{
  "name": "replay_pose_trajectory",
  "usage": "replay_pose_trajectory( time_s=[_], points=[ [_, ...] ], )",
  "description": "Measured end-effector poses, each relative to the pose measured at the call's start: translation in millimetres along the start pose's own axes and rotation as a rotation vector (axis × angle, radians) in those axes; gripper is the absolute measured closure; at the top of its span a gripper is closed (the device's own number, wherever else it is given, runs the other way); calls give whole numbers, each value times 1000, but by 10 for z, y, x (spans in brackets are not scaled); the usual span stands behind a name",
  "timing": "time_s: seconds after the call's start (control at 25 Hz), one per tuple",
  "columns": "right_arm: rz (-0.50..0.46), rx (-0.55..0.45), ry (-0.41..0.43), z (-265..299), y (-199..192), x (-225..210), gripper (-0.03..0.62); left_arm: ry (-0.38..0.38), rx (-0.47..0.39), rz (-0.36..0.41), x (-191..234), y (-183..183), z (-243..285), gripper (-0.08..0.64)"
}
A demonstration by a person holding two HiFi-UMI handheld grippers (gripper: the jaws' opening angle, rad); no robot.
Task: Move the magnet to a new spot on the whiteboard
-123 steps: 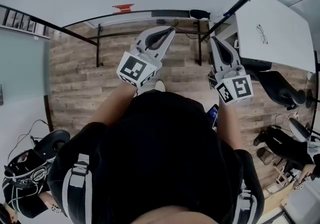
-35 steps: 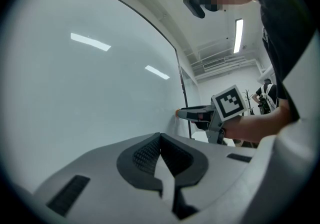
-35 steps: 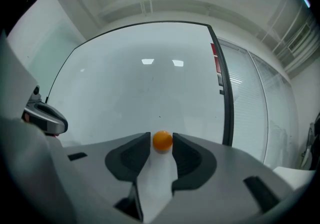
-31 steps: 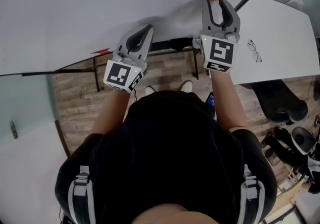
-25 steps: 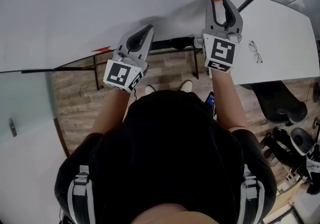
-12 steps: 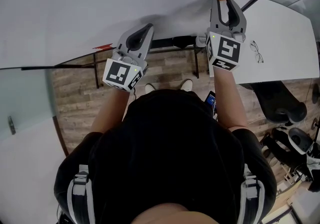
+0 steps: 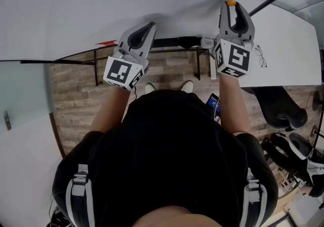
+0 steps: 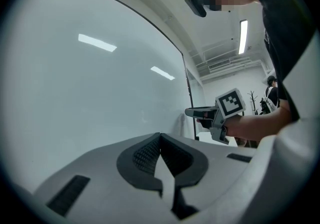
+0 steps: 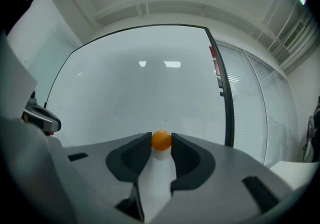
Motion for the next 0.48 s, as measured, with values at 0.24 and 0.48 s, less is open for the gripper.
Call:
replay_pose_trajectory(
  time_s=[0.24, 0.48],
  points=[
    [25, -22, 106, -21, 74, 89, 473, 12, -3, 30, 82, 51, -50, 555],
    [56, -31, 199, -52, 131, 191, 472, 10, -14, 37, 106, 94, -61, 555]
  ],
)
Point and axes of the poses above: the fingertips, and each gripper's own axes: z forward along the fingers, x to its left, y out of its top, the point moved 8 cm from there along -z, backward along the fingers, and after that the axes turned 13 degrees about -z, right-handed, at the moved point
